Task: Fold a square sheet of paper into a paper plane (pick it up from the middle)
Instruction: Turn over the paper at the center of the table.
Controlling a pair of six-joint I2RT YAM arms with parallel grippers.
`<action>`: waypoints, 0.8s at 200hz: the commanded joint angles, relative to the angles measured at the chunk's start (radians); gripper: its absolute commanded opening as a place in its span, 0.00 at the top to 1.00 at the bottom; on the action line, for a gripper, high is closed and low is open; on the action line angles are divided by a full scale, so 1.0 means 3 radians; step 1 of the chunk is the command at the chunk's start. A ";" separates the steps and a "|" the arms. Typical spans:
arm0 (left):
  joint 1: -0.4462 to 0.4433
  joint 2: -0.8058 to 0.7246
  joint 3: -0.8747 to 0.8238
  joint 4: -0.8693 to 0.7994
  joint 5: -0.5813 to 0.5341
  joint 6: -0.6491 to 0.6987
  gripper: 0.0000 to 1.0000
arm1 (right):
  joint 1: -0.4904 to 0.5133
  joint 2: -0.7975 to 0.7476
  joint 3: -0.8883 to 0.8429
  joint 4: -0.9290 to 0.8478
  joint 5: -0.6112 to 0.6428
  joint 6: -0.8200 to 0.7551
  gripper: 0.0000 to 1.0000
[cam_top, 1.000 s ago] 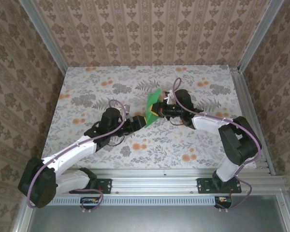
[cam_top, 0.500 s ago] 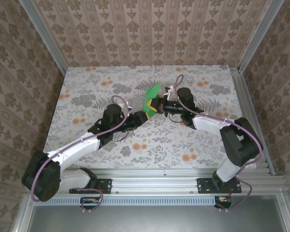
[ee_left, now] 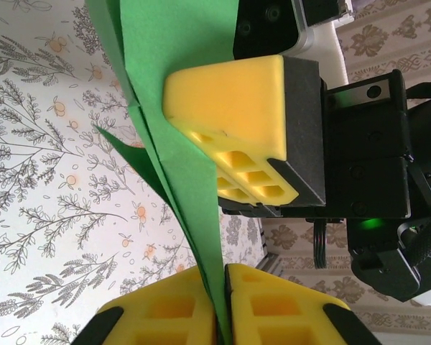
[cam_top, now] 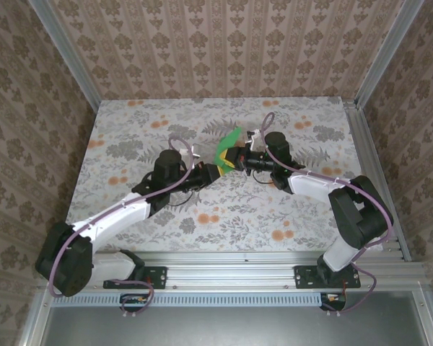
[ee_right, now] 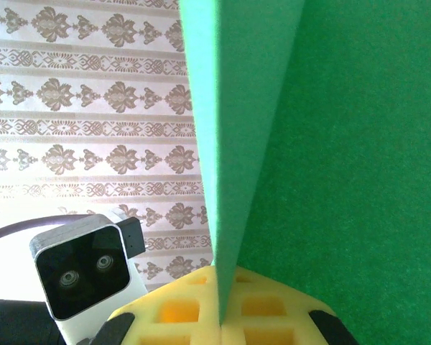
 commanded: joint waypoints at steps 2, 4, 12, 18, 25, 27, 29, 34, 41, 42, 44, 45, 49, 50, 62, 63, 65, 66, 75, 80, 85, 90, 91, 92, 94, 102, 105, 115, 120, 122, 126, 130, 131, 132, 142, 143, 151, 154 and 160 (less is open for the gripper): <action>0.0035 -0.0008 0.0126 -0.0114 0.0102 0.0175 0.93 | 0.0008 -0.0108 -0.0062 0.0101 -0.0051 0.0000 1.00; 0.0036 -0.0012 0.0128 -0.0123 0.0104 0.0184 0.93 | 0.0008 -0.0108 -0.0059 0.0101 -0.0052 0.0000 1.00; 0.0036 -0.0013 0.0135 -0.0149 0.0109 0.0214 0.96 | 0.0009 -0.0108 -0.0059 0.0104 -0.0053 -0.0004 0.98; 0.0041 -0.0018 0.0149 -0.0194 0.0115 0.0246 0.96 | 0.0009 -0.0108 -0.0060 0.0102 -0.0053 -0.0001 0.95; 0.0044 -0.0018 0.0181 -0.0277 0.0110 0.0307 0.97 | 0.0007 -0.0112 -0.0061 0.0102 -0.0051 -0.0005 0.90; 0.0042 -0.0021 0.0183 -0.0307 0.0110 0.0325 0.97 | 0.0004 -0.0113 -0.0060 0.0097 -0.0050 -0.0005 0.88; 0.0043 -0.0023 0.0202 -0.0338 0.0107 0.0345 0.98 | 0.0004 -0.0113 -0.0059 0.0094 -0.0048 -0.0009 0.86; 0.0041 -0.0024 0.0227 -0.0415 0.0100 0.0391 0.98 | 0.0000 -0.0118 -0.0063 0.0082 -0.0048 -0.0016 0.83; 0.0047 -0.0031 0.0264 -0.0533 0.0081 0.0466 0.99 | -0.0006 -0.0132 -0.0070 0.0054 -0.0048 -0.0032 0.77; 0.0047 -0.0032 0.0270 -0.0553 0.0075 0.0480 0.99 | -0.0009 -0.0133 -0.0070 0.0049 -0.0045 -0.0034 0.77; 0.0050 -0.0033 0.0284 -0.0591 0.0071 0.0504 0.99 | -0.0015 -0.0138 -0.0071 0.0042 -0.0045 -0.0043 0.75; 0.0051 -0.0036 0.0290 -0.0600 0.0067 0.0517 0.99 | -0.0016 -0.0138 -0.0073 0.0033 -0.0039 -0.0049 0.75; 0.0055 -0.0039 0.0313 -0.0697 0.0055 0.0573 0.99 | -0.0024 -0.0151 -0.0077 -0.0002 -0.0035 -0.0071 0.72; 0.0056 -0.0039 0.0323 -0.0710 0.0052 0.0590 0.99 | -0.0028 -0.0158 -0.0078 -0.0012 -0.0034 -0.0079 0.72; 0.0057 -0.0058 0.0449 -0.1121 -0.0055 0.0839 1.00 | -0.0078 -0.0231 -0.0094 -0.0167 -0.0016 -0.0178 0.65; 0.0057 -0.0059 0.0465 -0.1162 -0.0068 0.0863 1.00 | -0.0081 -0.0236 -0.0097 -0.0189 -0.0014 -0.0189 0.65; 0.0057 -0.0063 0.0485 -0.1244 -0.0092 0.0909 1.00 | -0.0090 -0.0249 -0.0099 -0.0217 -0.0012 -0.0207 0.64; 0.0057 -0.0064 0.0496 -0.1285 -0.0106 0.0931 1.00 | -0.0097 -0.0255 -0.0102 -0.0242 -0.0012 -0.0211 0.63; 0.0057 -0.0073 0.0605 -0.1639 -0.0237 0.1138 1.00 | -0.0152 -0.0316 -0.0102 -0.0459 -0.0007 -0.0332 0.59; 0.0057 -0.0071 0.0667 -0.1837 -0.0328 0.1253 1.00 | -0.0176 -0.0365 -0.0095 -0.0610 0.0000 -0.0419 0.57; 0.0057 -0.0063 0.0738 -0.2042 -0.0427 0.1363 1.00 | -0.0215 -0.0405 -0.0087 -0.0778 0.0014 -0.0516 0.55; 0.0053 -0.0051 0.0806 -0.2243 -0.0531 0.1479 1.00 | -0.0249 -0.0453 -0.0080 -0.0930 0.0035 -0.0611 0.54; 0.0052 -0.0050 0.0823 -0.2280 -0.0551 0.1505 1.00 | -0.0256 -0.0460 -0.0080 -0.0969 0.0042 -0.0633 0.53; 0.0052 -0.0047 0.0831 -0.2317 -0.0561 0.1523 1.00 | -0.0261 -0.0471 -0.0077 -0.0989 0.0048 -0.0656 0.53; 0.0052 -0.0037 0.0862 -0.2389 -0.0599 0.1569 1.00 | -0.0274 -0.0492 -0.0078 -0.1073 0.0058 -0.0689 0.53; 0.0047 0.0004 0.0986 -0.2684 -0.0798 0.1739 1.00 | -0.0331 -0.0567 -0.0062 -0.1348 0.0112 -0.0863 0.51; 0.0042 0.0024 0.1031 -0.2796 -0.0888 0.1796 1.00 | -0.0353 -0.0600 -0.0058 -0.1445 0.0133 -0.0930 0.51; 0.0011 0.0099 0.1200 -0.3169 -0.1217 0.1990 1.00 | -0.0428 -0.0691 -0.0030 -0.1794 0.0206 -0.1142 0.50; -0.0016 0.0145 0.1297 -0.3366 -0.1434 0.2082 1.00 | -0.0464 -0.0735 -0.0023 -0.1932 0.0252 -0.1235 0.50; -0.0032 0.0158 0.1336 -0.3445 -0.1529 0.2113 1.00 | -0.0474 -0.0751 -0.0020 -0.1967 0.0266 -0.1270 0.50; -0.0063 0.0208 0.1399 -0.3599 -0.1720 0.2168 1.00 | -0.0503 -0.0783 -0.0022 -0.2071 0.0294 -0.1328 0.49; -0.0099 0.0256 0.1491 -0.3740 -0.1899 0.2212 1.00 | -0.0536 -0.0812 -0.0025 -0.2149 0.0315 -0.1385 0.49; -0.0106 0.0262 0.1510 -0.3773 -0.1940 0.2222 1.00 | -0.0542 -0.0813 -0.0024 -0.2167 0.0320 -0.1390 0.49; -0.0111 0.0270 0.1530 -0.3805 -0.1982 0.2232 1.00 | -0.0548 -0.0814 -0.0029 -0.2184 0.0323 -0.1408 0.49; -0.0192 0.0381 0.1688 -0.4055 -0.2391 0.2298 1.00 | -0.0614 -0.0907 -0.0038 -0.2332 0.0365 -0.1517 0.48; -0.0201 0.0388 0.1703 -0.4086 -0.2432 0.2306 1.00 | -0.0622 -0.0919 -0.0038 -0.2348 0.0371 -0.1525 0.48; -0.0290 0.0454 0.1808 -0.4243 -0.2759 0.2335 1.00 | -0.0664 -0.0965 -0.0053 -0.2430 0.0400 -0.1587 0.47; -0.0318 0.0483 0.1854 -0.4303 -0.2882 0.2343 1.00 | -0.0685 -0.0977 -0.0060 -0.2445 0.0406 -0.1605 0.47; -0.0393 0.0539 0.1937 -0.4412 -0.3111 0.2350 1.00 | -0.0715 -0.1001 -0.0077 -0.2478 0.0407 -0.1639 0.46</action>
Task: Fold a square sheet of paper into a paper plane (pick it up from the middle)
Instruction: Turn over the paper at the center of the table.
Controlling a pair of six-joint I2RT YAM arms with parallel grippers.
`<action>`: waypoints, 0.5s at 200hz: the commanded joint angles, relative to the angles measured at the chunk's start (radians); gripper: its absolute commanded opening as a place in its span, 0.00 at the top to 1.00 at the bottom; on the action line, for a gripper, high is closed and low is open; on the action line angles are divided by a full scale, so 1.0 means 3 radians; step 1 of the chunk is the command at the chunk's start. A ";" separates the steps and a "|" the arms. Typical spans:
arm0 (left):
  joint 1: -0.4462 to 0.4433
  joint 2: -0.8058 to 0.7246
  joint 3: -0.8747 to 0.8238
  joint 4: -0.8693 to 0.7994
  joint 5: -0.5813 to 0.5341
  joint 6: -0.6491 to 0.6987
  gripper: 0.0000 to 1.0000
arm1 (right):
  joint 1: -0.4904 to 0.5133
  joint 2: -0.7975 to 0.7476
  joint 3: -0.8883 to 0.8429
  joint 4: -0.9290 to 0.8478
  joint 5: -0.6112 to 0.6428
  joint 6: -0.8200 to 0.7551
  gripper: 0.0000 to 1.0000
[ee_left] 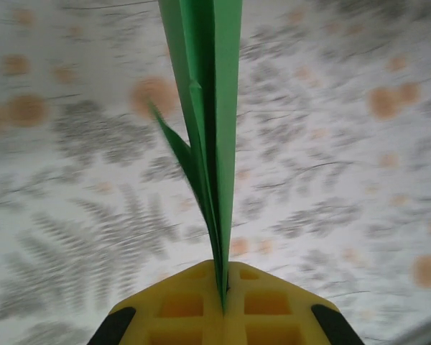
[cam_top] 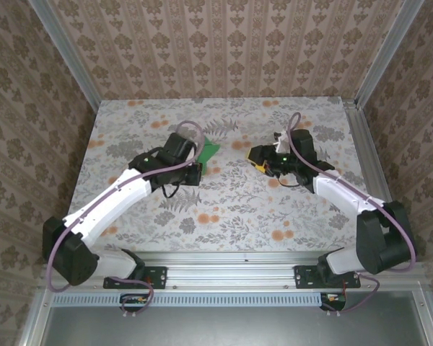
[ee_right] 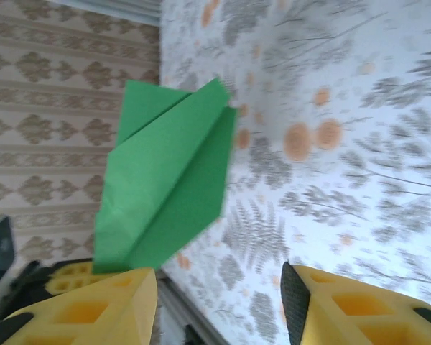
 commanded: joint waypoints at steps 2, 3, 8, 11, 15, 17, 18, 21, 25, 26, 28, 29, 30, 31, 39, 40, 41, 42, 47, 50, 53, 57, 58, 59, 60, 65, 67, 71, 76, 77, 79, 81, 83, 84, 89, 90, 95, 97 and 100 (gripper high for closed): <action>-0.0228 0.0196 0.0333 -0.1047 -0.1373 0.0391 1.00 | -0.0108 -0.0184 -0.0015 -0.0587 0.0148 -0.0427 0.46; -0.0238 0.0208 0.0348 -0.1063 -0.1407 0.0395 1.00 | -0.0114 -0.0185 -0.0016 -0.0589 0.0148 -0.0431 0.46; -0.0290 0.0267 0.0408 -0.1154 -0.1592 0.0394 1.00 | -0.0135 -0.0202 -0.0023 -0.0609 0.0148 -0.0451 0.46; -0.0331 0.0312 0.0459 -0.1210 -0.1723 0.0393 1.00 | -0.0148 -0.0205 -0.0026 -0.0614 0.0152 -0.0463 0.45; -0.0384 0.0367 0.0524 -0.1303 -0.1902 0.0370 1.00 | -0.0161 -0.0215 -0.0031 -0.0634 0.0157 -0.0475 0.44; -0.0415 0.0400 0.0553 -0.1352 -0.1994 0.0365 1.00 | -0.0169 -0.0217 -0.0036 -0.0647 0.0158 -0.0480 0.44; -0.0427 0.0423 0.0570 -0.1377 -0.2037 0.0364 1.00 | -0.0173 -0.0217 -0.0039 -0.0648 0.0158 -0.0485 0.44; -0.0462 0.0468 0.0617 -0.1444 -0.2154 0.0355 1.00 | -0.0181 -0.0218 -0.0037 -0.0663 0.0158 -0.0498 0.44; -0.0515 0.0561 0.0670 -0.1542 -0.2293 0.0337 1.00 | -0.0198 -0.0223 -0.0038 -0.0677 0.0157 -0.0509 0.44; -0.0527 0.0580 0.0685 -0.1563 -0.2325 0.0332 1.00 | -0.0201 -0.0223 -0.0040 -0.0683 0.0157 -0.0515 0.44; -0.0546 0.0620 0.0716 -0.1613 -0.2372 0.0320 1.00 | -0.0207 -0.0223 -0.0041 -0.0687 0.0162 -0.0520 0.44; -0.0556 0.0643 0.0731 -0.1635 -0.2408 0.0313 1.00 | -0.0208 -0.0223 -0.0041 -0.0688 0.0163 -0.0526 0.44; -0.0566 0.0665 0.0744 -0.1646 -0.2439 0.0304 1.00 | -0.0210 -0.0225 -0.0044 -0.0691 0.0163 -0.0526 0.44; -0.0578 0.0686 0.0756 -0.1674 -0.2467 0.0297 1.00 | -0.0217 -0.0227 -0.0043 -0.0695 0.0160 -0.0526 0.44; -0.0652 0.0841 0.0834 -0.1807 -0.2613 0.0272 1.00 | -0.0238 -0.0237 -0.0047 -0.0714 0.0158 -0.0548 0.44; -0.0660 0.0861 0.0844 -0.1814 -0.2623 0.0271 1.00 | -0.0241 -0.0237 -0.0047 -0.0717 0.0158 -0.0547 0.44; -0.0669 0.0871 0.0852 -0.1827 -0.2633 0.0273 1.00 | -0.0242 -0.0238 -0.0047 -0.0721 0.0156 -0.0550 0.44; -0.0684 0.0894 0.0858 -0.1832 -0.2641 0.0279 1.00 | -0.0243 -0.0238 -0.0047 -0.0723 0.0157 -0.0551 0.44; -0.0743 0.0988 0.0880 -0.1859 -0.2690 0.0293 1.00 | -0.0257 -0.0246 -0.0048 -0.0734 0.0158 -0.0561 0.43; -0.0781 0.1029 0.0897 -0.1869 -0.2722 0.0294 1.00 | -0.0261 -0.0248 -0.0049 -0.0739 0.0158 -0.0569 0.43; -0.0808 0.1085 0.0910 -0.1878 -0.2746 0.0298 1.00 | -0.0271 -0.0253 -0.0047 -0.0747 0.0154 -0.0572 0.43; -0.0868 0.1159 0.0925 -0.1884 -0.2779 0.0308 1.00 | -0.0284 -0.0257 -0.0050 -0.0756 0.0150 -0.0580 0.43; -0.0883 0.1176 0.0930 -0.1885 -0.2788 0.0312 1.00 | -0.0284 -0.0258 -0.0051 -0.0758 0.0149 -0.0581 0.43; -0.0896 0.1195 0.0936 -0.1886 -0.2795 0.0319 1.00 | -0.0290 -0.0261 -0.0051 -0.0759 0.0149 -0.0582 0.43; -0.0909 0.1212 0.0941 -0.1887 -0.2801 0.0323 1.00 | -0.0290 -0.0260 -0.0049 -0.0762 0.0148 -0.0585 0.43; -0.0966 0.1292 0.0959 -0.1884 -0.2824 0.0346 1.00 | -0.0301 -0.0267 -0.0043 -0.0770 0.0139 -0.0592 0.43; -0.0989 0.1316 0.0968 -0.1882 -0.2834 0.0355 1.00 | -0.0303 -0.0265 -0.0042 -0.0770 0.0139 -0.0597 0.43; -0.1039 0.1378 0.0983 -0.1864 -0.2848 0.0386 1.00 | -0.0309 -0.0266 -0.0039 -0.0780 0.0127 -0.0611 0.42; -0.1096 0.1469 0.0991 -0.1829 -0.2854 0.0445 1.00 | -0.0313 -0.0265 -0.0028 -0.0800 0.0121 -0.0626 0.42; -0.1107 0.1477 0.0991 -0.1820 -0.2854 0.0452 1.00 | -0.0312 -0.0264 -0.0025 -0.0806 0.0119 -0.0630 0.42; -0.1125 0.1507 0.0989 -0.1800 -0.2853 0.0487 1.00 | -0.0314 -0.0260 -0.0020 -0.0817 0.0119 -0.0638 0.41; -0.1141 0.1537 0.0989 -0.1778 -0.2857 0.0517 1.00 | -0.0315 -0.0258 -0.0017 -0.0827 0.0120 -0.0646 0.42; -0.1158 0.1563 0.0989 -0.1754 -0.2858 0.0543 1.00 | -0.0318 -0.0254 -0.0009 -0.0838 0.0121 -0.0657 0.42; -0.1166 0.1577 0.0988 -0.1741 -0.2858 0.0560 1.00 | -0.0319 -0.0251 -0.0007 -0.0843 0.0119 -0.0661 0.42; -0.1206 0.1639 0.0985 -0.1683 -0.2851 0.0630 1.00 | -0.0319 -0.0244 0.0008 -0.0869 0.0120 -0.0685 0.41; -0.1215 0.1654 0.0983 -0.1673 -0.2849 0.0642 1.00 | -0.0320 -0.0241 0.0011 -0.0878 0.0119 -0.0690 0.41; -0.1260 0.1709 0.0988 -0.1632 -0.2841 0.0693 1.00 | -0.0324 -0.0238 0.0021 -0.0914 0.0122 -0.0718 0.41; -0.1278 0.1730 0.0995 -0.1616 -0.2833 0.0716 1.00 | -0.0327 -0.0238 0.0030 -0.0927 0.0122 -0.0730 0.41; -0.1303 0.1761 0.0997 -0.1587 -0.2828 0.0749 1.00 | -0.0334 -0.0235 0.0036 -0.0947 0.0121 -0.0744 0.41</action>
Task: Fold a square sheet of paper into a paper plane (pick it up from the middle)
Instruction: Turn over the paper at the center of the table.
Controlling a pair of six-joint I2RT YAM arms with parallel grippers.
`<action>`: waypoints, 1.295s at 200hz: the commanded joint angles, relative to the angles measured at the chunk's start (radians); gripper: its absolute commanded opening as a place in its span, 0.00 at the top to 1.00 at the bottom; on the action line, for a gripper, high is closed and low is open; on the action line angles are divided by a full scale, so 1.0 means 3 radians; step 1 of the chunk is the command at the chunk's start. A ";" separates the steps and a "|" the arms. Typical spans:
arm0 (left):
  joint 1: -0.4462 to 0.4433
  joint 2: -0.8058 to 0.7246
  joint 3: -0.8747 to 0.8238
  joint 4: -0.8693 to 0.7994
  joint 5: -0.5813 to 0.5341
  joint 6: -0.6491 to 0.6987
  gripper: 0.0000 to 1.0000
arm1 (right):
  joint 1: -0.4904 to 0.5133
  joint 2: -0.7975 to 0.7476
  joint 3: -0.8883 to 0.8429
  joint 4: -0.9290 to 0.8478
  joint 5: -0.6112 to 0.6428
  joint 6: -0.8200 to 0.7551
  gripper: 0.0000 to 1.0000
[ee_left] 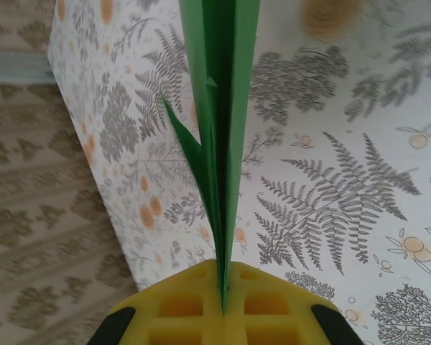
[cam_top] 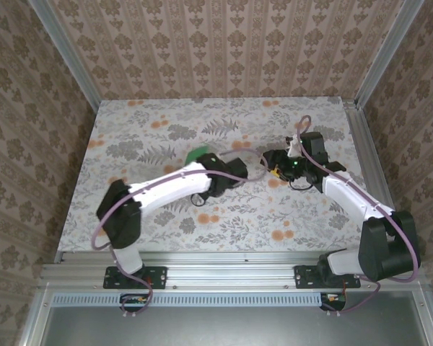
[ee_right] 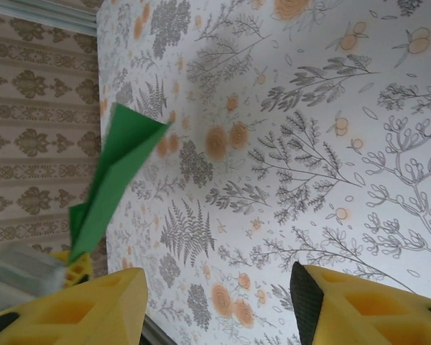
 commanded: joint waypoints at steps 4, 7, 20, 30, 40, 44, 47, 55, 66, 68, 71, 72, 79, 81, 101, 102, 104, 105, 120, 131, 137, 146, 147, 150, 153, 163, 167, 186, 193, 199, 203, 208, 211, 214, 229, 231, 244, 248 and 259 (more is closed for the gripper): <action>-0.0206 0.0230 0.0082 0.0012 -0.0258 0.0386 1.00 | -0.0036 -0.0069 0.0060 -0.0259 0.0018 -0.0206 0.41; -0.0231 0.0253 0.0078 0.0044 -0.0249 0.0425 1.00 | -0.0046 -0.0070 0.0062 -0.0272 0.0020 -0.0220 0.41; -0.0354 0.0346 0.0058 0.0203 -0.0200 0.0577 1.00 | -0.0084 -0.0070 0.0060 -0.0305 0.0023 -0.0247 0.39; -0.0425 0.0412 0.0041 0.0334 -0.0106 0.0681 0.99 | -0.0103 -0.0061 0.0047 -0.0311 0.0035 -0.0268 0.39; -0.0487 0.0500 0.0044 0.0425 -0.0013 0.0740 0.98 | -0.0118 -0.0025 0.0045 -0.0312 0.0031 -0.0277 0.39; -0.0513 0.0535 0.0043 0.0456 0.0020 0.0763 0.97 | -0.0123 -0.0005 0.0045 -0.0303 0.0024 -0.0279 0.39; -0.0528 0.0558 0.0043 0.0477 0.0038 0.0783 0.97 | -0.0124 0.0010 0.0045 -0.0304 0.0021 -0.0279 0.39; -0.0575 0.0615 0.0047 0.0521 0.0079 0.0828 0.95 | -0.0124 0.0037 0.0045 -0.0292 0.0009 -0.0280 0.39; -0.0632 0.0684 0.0072 0.0553 0.0140 0.0866 0.92 | -0.0127 0.0070 0.0049 -0.0279 0.0005 -0.0284 0.39; -0.0638 0.0691 0.0072 0.0562 0.0154 0.0870 0.92 | -0.0127 0.0075 0.0050 -0.0281 0.0005 -0.0286 0.39; -0.0651 0.0701 0.0073 0.0575 0.0171 0.0880 0.91 | -0.0129 0.0084 0.0053 -0.0280 0.0002 -0.0286 0.39; -0.0656 0.0702 0.0073 0.0581 0.0176 0.0882 0.90 | -0.0129 0.0085 0.0052 -0.0283 0.0001 -0.0290 0.39; -0.0683 0.0706 0.0069 0.0621 0.0217 0.0902 0.87 | -0.0129 0.0101 0.0066 -0.0282 -0.0002 -0.0297 0.39; -0.0688 0.0707 0.0065 0.0635 0.0230 0.0907 0.86 | -0.0133 0.0110 0.0068 -0.0283 -0.0002 -0.0301 0.39; -0.0702 0.0661 0.0033 0.0740 0.0424 0.0909 0.76 | -0.0135 0.0128 0.0126 -0.0319 -0.0013 -0.0332 0.39; -0.0702 0.0654 0.0030 0.0745 0.0436 0.0909 0.76 | -0.0134 0.0128 0.0129 -0.0320 -0.0014 -0.0333 0.39; -0.0702 0.0646 0.0021 0.0760 0.0459 0.0911 0.75 | -0.0137 0.0197 0.0130 -0.0322 -0.0020 -0.0338 0.39; -0.0704 0.0641 0.0022 0.0766 0.0471 0.0913 0.74 | -0.0136 0.0211 0.0134 -0.0322 -0.0023 -0.0339 0.39; -0.0702 0.0543 -0.0012 0.0852 0.0672 0.0899 0.66 | -0.0129 0.0262 0.0132 -0.0311 -0.0042 -0.0317 0.38; -0.0692 0.0432 -0.0028 0.0902 0.0855 0.0879 0.58 | -0.0116 0.0296 0.0123 -0.0325 -0.0075 -0.0329 0.39; -0.0678 0.0363 -0.0028 0.0923 0.0943 0.0845 0.54 | -0.0107 0.0307 0.0113 -0.0341 -0.0080 -0.0342 0.39; -0.0653 0.0239 -0.0037 0.0967 0.1091 0.0808 0.46 | -0.0083 0.0312 0.0098 -0.0378 -0.0069 -0.0374 0.39; -0.0649 0.0218 -0.0041 0.0971 0.1109 0.0805 0.45 | -0.0080 0.0312 0.0092 -0.0381 -0.0070 -0.0375 0.39; -0.0638 0.0166 -0.0046 0.0986 0.1162 0.0791 0.43 | -0.0074 0.0312 0.0090 -0.0394 -0.0060 -0.0379 0.39; -0.0624 0.0123 -0.0050 0.1003 0.1224 0.0773 0.42 | -0.0065 0.0315 0.0071 -0.0402 -0.0057 -0.0378 0.39; -0.0564 -0.0057 -0.0063 0.1040 0.1452 0.0721 0.40 | -0.0038 0.0307 0.0038 -0.0415 -0.0045 -0.0381 0.39; -0.0536 -0.0125 -0.0070 0.1064 0.1544 0.0699 0.39 | -0.0022 0.0302 0.0027 -0.0419 -0.0029 -0.0381 0.39; -0.0390 -0.0412 -0.0166 0.1172 0.1983 0.0571 0.36 | 0.0060 0.0240 -0.0002 -0.0566 0.0204 -0.0431 0.39; -0.0335 -0.0490 -0.0202 0.1203 0.2117 0.0536 0.36 | 0.0089 0.0202 -0.0017 -0.0628 0.0321 -0.0452 0.39; -0.0281 -0.0545 -0.0234 0.1223 0.2207 0.0503 0.35 | 0.0108 0.0176 -0.0045 -0.0628 0.0382 -0.0446 0.40; -0.0251 -0.0574 -0.0253 0.1228 0.2240 0.0478 0.35 | 0.0121 0.0174 -0.0062 -0.0616 0.0395 -0.0427 0.40; -0.0210 -0.0619 -0.0284 0.1244 0.2273 0.0444 0.35 | 0.0152 0.0174 -0.0079 -0.0596 0.0405 -0.0413 0.40; -0.0185 -0.0643 -0.0306 0.1261 0.2292 0.0418 0.35 | 0.0169 0.0174 -0.0085 -0.0593 0.0415 -0.0403 0.40; -0.0148 -0.0673 -0.0333 0.1268 0.2311 0.0394 0.35 | 0.0194 0.0177 -0.0087 -0.0590 0.0423 -0.0394 0.40; 0.0068 -0.0819 -0.0485 0.1323 0.2415 0.0229 0.35 | 0.0340 0.0174 -0.0092 -0.0574 0.0464 -0.0367 0.42; 0.0089 -0.0842 -0.0511 0.1337 0.2432 0.0204 0.35 | 0.0360 0.0174 -0.0093 -0.0568 0.0471 -0.0360 0.42; 0.0279 -0.1039 -0.0708 0.1489 0.2555 0.0051 0.35 | 0.0486 0.0174 -0.0098 -0.0516 0.0521 -0.0309 0.43; 0.0335 -0.1105 -0.0774 0.1539 0.2592 -0.0012 0.35 | 0.0527 0.0174 -0.0098 -0.0504 0.0540 -0.0289 0.44; 0.0497 -0.1270 -0.0941 0.1674 0.2706 -0.0156 0.35 | 0.0638 0.0174 -0.0094 -0.0455 0.0588 -0.0232 0.45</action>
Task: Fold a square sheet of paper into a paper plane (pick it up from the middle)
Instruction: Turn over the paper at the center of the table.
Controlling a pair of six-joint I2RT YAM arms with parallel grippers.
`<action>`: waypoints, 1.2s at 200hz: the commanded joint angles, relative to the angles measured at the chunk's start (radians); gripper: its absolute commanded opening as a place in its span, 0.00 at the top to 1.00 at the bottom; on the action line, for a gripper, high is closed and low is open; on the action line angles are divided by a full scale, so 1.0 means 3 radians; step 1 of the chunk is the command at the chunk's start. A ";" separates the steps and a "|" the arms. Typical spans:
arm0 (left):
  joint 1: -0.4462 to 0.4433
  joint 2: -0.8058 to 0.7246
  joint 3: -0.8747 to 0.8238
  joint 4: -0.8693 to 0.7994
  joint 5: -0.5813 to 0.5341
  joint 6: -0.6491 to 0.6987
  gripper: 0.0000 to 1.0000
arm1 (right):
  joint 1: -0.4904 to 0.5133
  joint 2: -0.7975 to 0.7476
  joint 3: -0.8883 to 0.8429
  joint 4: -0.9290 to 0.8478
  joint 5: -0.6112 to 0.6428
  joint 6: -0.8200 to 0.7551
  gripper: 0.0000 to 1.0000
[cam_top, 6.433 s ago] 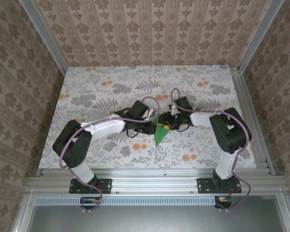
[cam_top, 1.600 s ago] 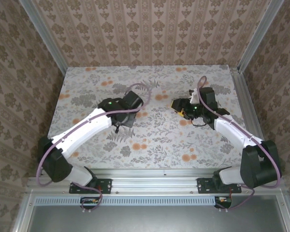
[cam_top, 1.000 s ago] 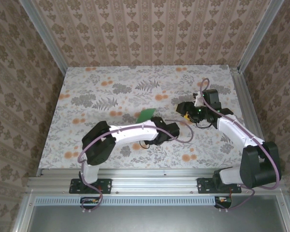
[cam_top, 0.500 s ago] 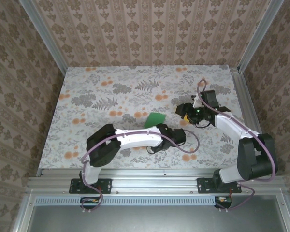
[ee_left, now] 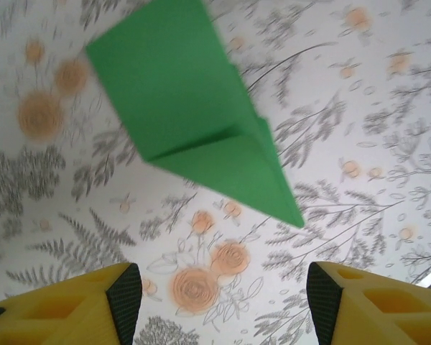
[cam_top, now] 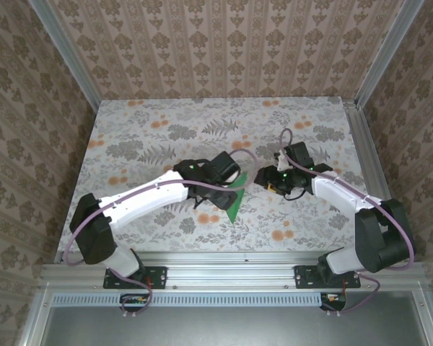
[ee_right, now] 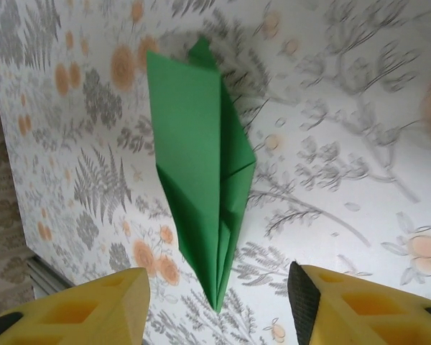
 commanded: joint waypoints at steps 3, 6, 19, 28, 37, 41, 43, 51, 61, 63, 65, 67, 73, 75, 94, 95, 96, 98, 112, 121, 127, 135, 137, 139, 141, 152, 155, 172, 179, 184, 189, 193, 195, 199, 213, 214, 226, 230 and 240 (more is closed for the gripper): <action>0.0317 -0.0369 -0.0318 0.0265 0.0417 -0.0465 0.35 | 0.0221 -0.0075 -0.0021 0.0018 0.0207 0.0102 0.45; 0.0359 -0.0401 -0.0379 0.0297 0.0437 -0.0505 0.35 | 0.0260 -0.0070 -0.0012 0.0019 0.0236 0.0117 0.46; 0.0526 -0.0563 -0.0578 0.0426 0.0522 -0.0645 0.35 | 0.0422 -0.0073 0.0014 0.0009 0.0413 0.0153 0.46; 0.0650 -0.0660 -0.0732 0.0512 0.0591 -0.0740 0.35 | 0.0541 -0.0064 0.0016 0.0014 0.0518 0.0180 0.47; 0.0772 -0.0740 -0.0882 0.0631 0.0728 -0.0814 0.35 | 0.0647 -0.0024 0.0007 0.0061 0.0573 0.0223 0.49; 0.0828 -0.0770 -0.0940 0.0692 0.0795 -0.0845 0.35 | 0.0697 -0.0003 0.0002 0.0097 0.0590 0.0244 0.49; 0.0852 -0.0785 -0.0974 0.0723 0.0830 -0.0862 0.35 | 0.0718 0.0005 -0.0002 0.0114 0.0600 0.0250 0.50; 0.0950 -0.0826 -0.1089 0.0833 0.0954 -0.0917 0.35 | 0.0796 0.0052 0.0000 0.0154 0.0648 0.0273 0.52; 0.1048 -0.0843 -0.1182 0.0925 0.1068 -0.0964 0.35 | 0.0915 0.0115 0.0028 0.0187 0.0693 0.0285 0.55; 0.1065 -0.0840 -0.1196 0.0934 0.1086 -0.0966 0.35 | 0.0929 0.0125 0.0037 0.0188 0.0707 0.0289 0.56; 0.1080 -0.0842 -0.1206 0.0943 0.1100 -0.0966 0.35 | 0.0952 0.0137 0.0047 0.0188 0.0724 0.0293 0.57; 0.1092 -0.0836 -0.1220 0.0953 0.1116 -0.0969 0.35 | 0.0974 0.0150 0.0058 0.0184 0.0744 0.0294 0.58; 0.1121 -0.0834 -0.1246 0.0975 0.1142 -0.0972 0.35 | 0.1045 0.0179 0.0082 0.0184 0.0789 0.0309 0.63; 0.1128 -0.0828 -0.1256 0.0984 0.1158 -0.0972 0.35 | 0.1070 0.0187 0.0093 0.0188 0.0796 0.0312 0.65; 0.1197 -0.0772 -0.1344 0.1105 0.1246 -0.1001 0.35 | 0.1276 0.0291 0.0159 0.0311 0.0833 0.0381 0.74; 0.1199 -0.0770 -0.1346 0.1111 0.1255 -0.1002 0.35 | 0.1284 0.0301 0.0167 0.0314 0.0832 0.0382 0.74; 0.1200 -0.0766 -0.1347 0.1119 0.1261 -0.1002 0.35 | 0.1292 0.0314 0.0174 0.0317 0.0831 0.0382 0.75; 0.1204 -0.0757 -0.1359 0.1134 0.1274 -0.1002 0.35 | 0.1309 0.0331 0.0185 0.0323 0.0826 0.0379 0.75; 0.1222 -0.0682 -0.1369 0.1197 0.1322 -0.1012 0.35 | 0.1373 0.0500 0.0264 0.0326 0.0863 0.0358 0.76; 0.1222 -0.0640 -0.1366 0.1223 0.1343 -0.1017 0.35 | 0.1385 0.0597 0.0312 0.0326 0.0879 0.0321 0.78; 0.1222 -0.0609 -0.1356 0.1241 0.1363 -0.1013 0.35 | 0.1383 0.0645 0.0336 0.0320 0.0907 0.0299 0.80; 0.1223 -0.0576 -0.1345 0.1243 0.1375 -0.1008 0.35 | 0.1387 0.0697 0.0365 0.0299 0.0969 0.0268 0.82; 0.1222 -0.0570 -0.1343 0.1244 0.1378 -0.1004 0.35 | 0.1387 0.0706 0.0368 0.0286 0.0992 0.0262 0.82; 0.1222 -0.0563 -0.1336 0.1242 0.1380 -0.1001 0.35 | 0.1384 0.0718 0.0377 0.0275 0.1012 0.0253 0.83; 0.1222 -0.0557 -0.1333 0.1241 0.1384 -0.0996 0.35 | 0.1383 0.0726 0.0387 0.0265 0.1031 0.0246 0.83; 0.1222 -0.0539 -0.1324 0.1239 0.1376 -0.0983 0.35 | 0.1384 0.0755 0.0405 0.0212 0.1113 0.0221 0.84; 0.1222 -0.0534 -0.1324 0.1238 0.1376 -0.0982 0.35 | 0.1384 0.0762 0.0409 0.0205 0.1127 0.0216 0.84; 0.1227 -0.0502 -0.1329 0.1252 0.1380 -0.0972 0.35 | 0.1381 0.0794 0.0389 0.0187 0.1202 0.0196 0.86; 0.1227 -0.0475 -0.1324 0.1262 0.1391 -0.0978 0.35 | 0.1373 0.0814 0.0381 0.0165 0.1223 0.0186 0.86; 0.1227 -0.0463 -0.1323 0.1262 0.1401 -0.0978 0.35 | 0.1365 0.0828 0.0363 0.0165 0.1224 0.0180 0.87; 0.1227 -0.0440 -0.1323 0.1268 0.1409 -0.0977 0.35 | 0.1355 0.0830 0.0334 0.0183 0.1223 0.0182 0.87; 0.1227 -0.0428 -0.1322 0.1268 0.1416 -0.0979 0.35 | 0.1350 0.0835 0.0316 0.0194 0.1229 0.0187 0.87; 0.1227 -0.0422 -0.1321 0.1272 0.1420 -0.0980 0.35 | 0.1348 0.0833 0.0309 0.0195 0.1234 0.0191 0.87; 0.1227 -0.0409 -0.1319 0.1282 0.1425 -0.0976 0.35 | 0.1342 0.0832 0.0288 0.0195 0.1248 0.0192 0.88; 0.1227 -0.0373 -0.1322 0.1306 0.1445 -0.0983 0.35 | 0.1319 0.0844 0.0248 0.0177 0.1297 0.0192 0.88; 0.1227 -0.0373 -0.1320 0.1311 0.1446 -0.0982 0.35 | 0.1318 0.0846 0.0245 0.0175 0.1302 0.0192 0.89; 0.1227 -0.0335 -0.1318 0.1344 0.1476 -0.0987 0.35 | 0.1297 0.0844 0.0208 0.0201 0.1307 0.0188 0.90; 0.1227 -0.0321 -0.1311 0.1358 0.1490 -0.0987 0.35 | 0.1289 0.0845 0.0192 0.0219 0.1307 0.0187 0.90; 0.1227 -0.0291 -0.1290 0.1369 0.1508 -0.0984 0.35 | 0.1264 0.0857 0.0152 0.0261 0.1289 0.0197 0.90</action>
